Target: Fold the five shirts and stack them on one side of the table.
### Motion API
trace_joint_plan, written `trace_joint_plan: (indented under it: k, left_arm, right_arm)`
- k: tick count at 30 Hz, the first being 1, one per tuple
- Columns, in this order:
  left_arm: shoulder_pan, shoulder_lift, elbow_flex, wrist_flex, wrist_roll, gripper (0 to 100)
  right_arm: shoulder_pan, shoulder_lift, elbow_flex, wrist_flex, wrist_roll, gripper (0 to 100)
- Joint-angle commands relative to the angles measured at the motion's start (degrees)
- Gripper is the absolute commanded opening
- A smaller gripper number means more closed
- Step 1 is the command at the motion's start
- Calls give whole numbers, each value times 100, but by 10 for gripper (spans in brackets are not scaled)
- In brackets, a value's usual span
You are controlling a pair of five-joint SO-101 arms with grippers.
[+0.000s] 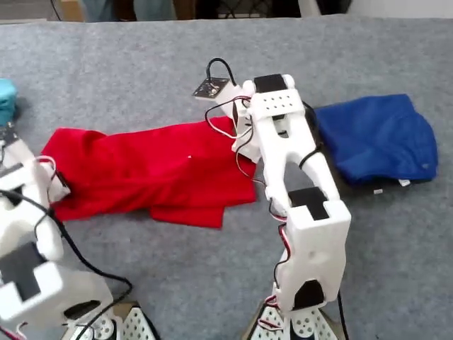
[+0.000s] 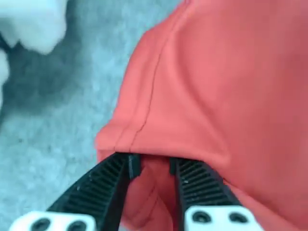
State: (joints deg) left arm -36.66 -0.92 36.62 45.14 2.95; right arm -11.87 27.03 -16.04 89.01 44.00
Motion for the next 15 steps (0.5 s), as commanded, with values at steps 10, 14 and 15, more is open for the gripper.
trace_joint_plan:
  k: [10,14,15]
  left_arm:
    - [-22,870,-2738,2453,246,198]
    - [-84,914,-2985,3042,246,213]
    - [-136,870,-3073,3156,264,213]
  right_arm:
    - [70,-31,-13,44,44,15]
    - [70,-31,-4,44,44,15]
    - [70,-31,-4,44,44,15]
